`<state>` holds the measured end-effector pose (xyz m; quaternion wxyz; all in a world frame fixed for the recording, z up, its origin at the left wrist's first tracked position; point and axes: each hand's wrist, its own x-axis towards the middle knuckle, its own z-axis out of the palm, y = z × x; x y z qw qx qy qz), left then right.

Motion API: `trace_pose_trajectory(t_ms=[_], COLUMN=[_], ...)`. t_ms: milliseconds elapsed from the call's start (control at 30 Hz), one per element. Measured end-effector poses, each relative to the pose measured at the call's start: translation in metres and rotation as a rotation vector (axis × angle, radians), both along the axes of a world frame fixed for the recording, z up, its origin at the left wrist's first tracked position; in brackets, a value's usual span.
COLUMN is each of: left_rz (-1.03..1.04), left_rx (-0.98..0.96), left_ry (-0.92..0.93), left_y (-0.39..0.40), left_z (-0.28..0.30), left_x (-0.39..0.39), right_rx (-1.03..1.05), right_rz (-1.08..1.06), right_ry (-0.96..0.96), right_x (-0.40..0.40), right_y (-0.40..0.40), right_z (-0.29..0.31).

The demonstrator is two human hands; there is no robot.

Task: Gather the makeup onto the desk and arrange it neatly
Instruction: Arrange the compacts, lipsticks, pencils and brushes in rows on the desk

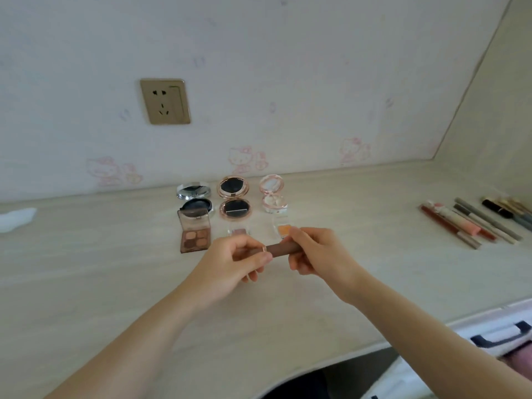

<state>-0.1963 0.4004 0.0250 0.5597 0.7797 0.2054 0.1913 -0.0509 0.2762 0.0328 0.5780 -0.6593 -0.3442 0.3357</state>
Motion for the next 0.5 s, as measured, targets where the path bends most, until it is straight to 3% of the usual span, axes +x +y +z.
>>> trace_pose_trajectory(t_ms=[100,333,500], left_rz=[0.042,0.156,0.095], left_rx=[0.123,0.773,0.950], left_ry=[-0.048,-0.042,0.023], left_y=[0.004,-0.001,-0.006], left_z=[-0.008,-0.018,-0.015], left_x=[-0.012,-0.023,-0.023], right_rx=[0.057,0.164,0.220], right_rz=[0.055,-0.014,-0.034], right_ry=[-0.119,-0.364,-0.641], right_x=[-0.010,-0.027,-0.032], right_y=[0.008,0.014,0.009], right_z=[-0.009,-0.032,-0.038])
